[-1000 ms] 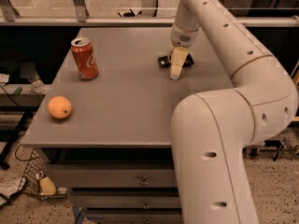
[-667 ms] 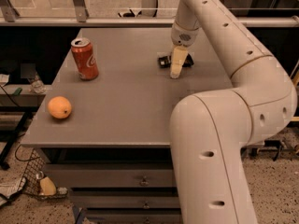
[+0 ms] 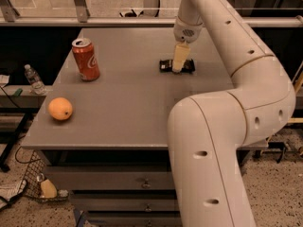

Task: Move rxbar chocolate near coke can

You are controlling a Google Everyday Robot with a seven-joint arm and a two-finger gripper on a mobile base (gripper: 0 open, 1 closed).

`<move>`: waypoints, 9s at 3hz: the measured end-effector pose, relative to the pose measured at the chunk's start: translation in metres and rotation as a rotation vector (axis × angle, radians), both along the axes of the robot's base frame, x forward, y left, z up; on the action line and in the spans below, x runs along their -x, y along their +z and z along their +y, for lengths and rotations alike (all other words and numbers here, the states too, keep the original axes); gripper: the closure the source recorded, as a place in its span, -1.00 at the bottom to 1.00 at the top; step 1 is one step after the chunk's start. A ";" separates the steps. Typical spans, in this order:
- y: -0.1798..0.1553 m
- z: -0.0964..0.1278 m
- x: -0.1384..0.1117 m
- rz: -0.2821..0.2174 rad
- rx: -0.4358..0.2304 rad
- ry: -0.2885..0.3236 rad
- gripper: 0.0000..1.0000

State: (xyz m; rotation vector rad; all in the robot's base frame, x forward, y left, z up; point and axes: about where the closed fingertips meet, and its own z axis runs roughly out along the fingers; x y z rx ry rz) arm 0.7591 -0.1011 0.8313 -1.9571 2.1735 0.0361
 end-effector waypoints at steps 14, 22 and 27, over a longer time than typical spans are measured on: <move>0.023 0.231 0.102 0.048 -0.133 0.348 0.70; 0.058 0.078 0.074 -0.073 -0.231 0.145 -1.00; 0.053 -0.088 0.168 -0.055 -0.255 -0.149 -1.00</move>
Offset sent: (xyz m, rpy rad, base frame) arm -0.0835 0.0561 0.1436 0.1858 -0.1880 0.1911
